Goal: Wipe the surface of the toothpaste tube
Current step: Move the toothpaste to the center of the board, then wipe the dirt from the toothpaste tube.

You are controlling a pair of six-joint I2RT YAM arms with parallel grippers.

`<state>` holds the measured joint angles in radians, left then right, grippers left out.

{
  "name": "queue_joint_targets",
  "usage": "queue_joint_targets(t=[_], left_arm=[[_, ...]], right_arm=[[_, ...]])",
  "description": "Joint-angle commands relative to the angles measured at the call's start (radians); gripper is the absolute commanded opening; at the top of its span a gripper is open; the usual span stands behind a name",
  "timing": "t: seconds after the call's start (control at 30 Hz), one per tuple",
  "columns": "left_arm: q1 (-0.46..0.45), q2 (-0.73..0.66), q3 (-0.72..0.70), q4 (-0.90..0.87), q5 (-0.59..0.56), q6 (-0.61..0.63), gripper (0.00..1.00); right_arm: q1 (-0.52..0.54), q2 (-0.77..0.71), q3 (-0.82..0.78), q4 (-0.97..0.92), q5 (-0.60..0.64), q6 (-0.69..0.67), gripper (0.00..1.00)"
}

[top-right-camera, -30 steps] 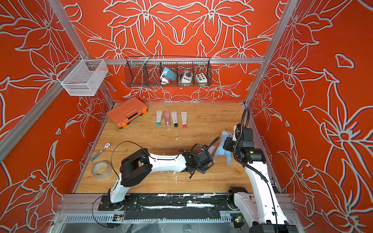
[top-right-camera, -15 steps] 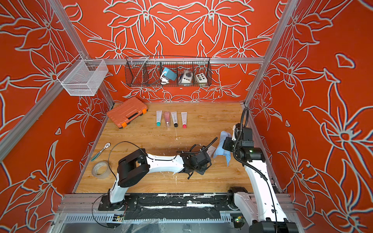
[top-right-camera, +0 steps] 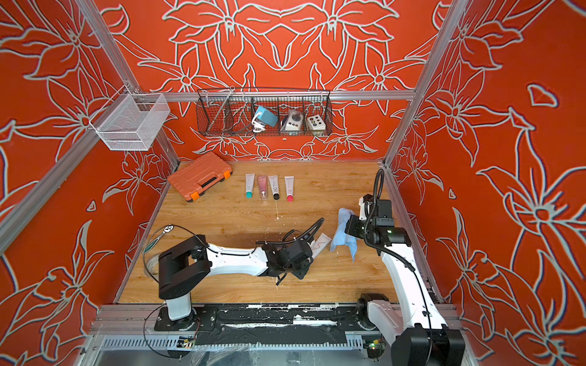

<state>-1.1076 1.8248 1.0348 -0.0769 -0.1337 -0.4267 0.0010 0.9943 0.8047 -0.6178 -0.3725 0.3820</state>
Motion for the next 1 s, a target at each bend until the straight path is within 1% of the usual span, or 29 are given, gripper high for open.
queue_joint_targets(t=[0.0,0.13,0.27,0.37,0.6,0.77,0.97], left_arm=[[0.05,-0.092,-0.085,0.09,0.017,0.057,0.12],[0.092,-0.178,-0.202,0.131,0.036,0.104,0.12],[0.119,-0.23,-0.268,0.142,0.046,0.148,0.12],[0.134,-0.243,-0.287,0.137,0.045,0.175,0.12],[0.163,-0.257,-0.305,0.15,0.068,0.189,0.11],[0.173,-0.254,-0.307,0.158,0.087,0.187,0.11],[0.184,-0.254,-0.309,0.166,0.103,0.186,0.11]], right_arm=[[0.027,0.02,-0.013,0.057,-0.043,-0.019,0.0],[0.104,0.062,-0.003,0.075,-0.006,-0.04,0.0],[0.192,0.121,0.009,0.109,0.027,-0.042,0.0],[0.255,0.182,0.026,0.147,0.027,-0.031,0.0],[0.363,0.331,0.046,0.266,-0.019,0.037,0.0],[0.412,0.403,0.024,0.369,-0.056,0.091,0.0],[0.437,0.472,0.005,0.452,-0.075,0.13,0.0]])
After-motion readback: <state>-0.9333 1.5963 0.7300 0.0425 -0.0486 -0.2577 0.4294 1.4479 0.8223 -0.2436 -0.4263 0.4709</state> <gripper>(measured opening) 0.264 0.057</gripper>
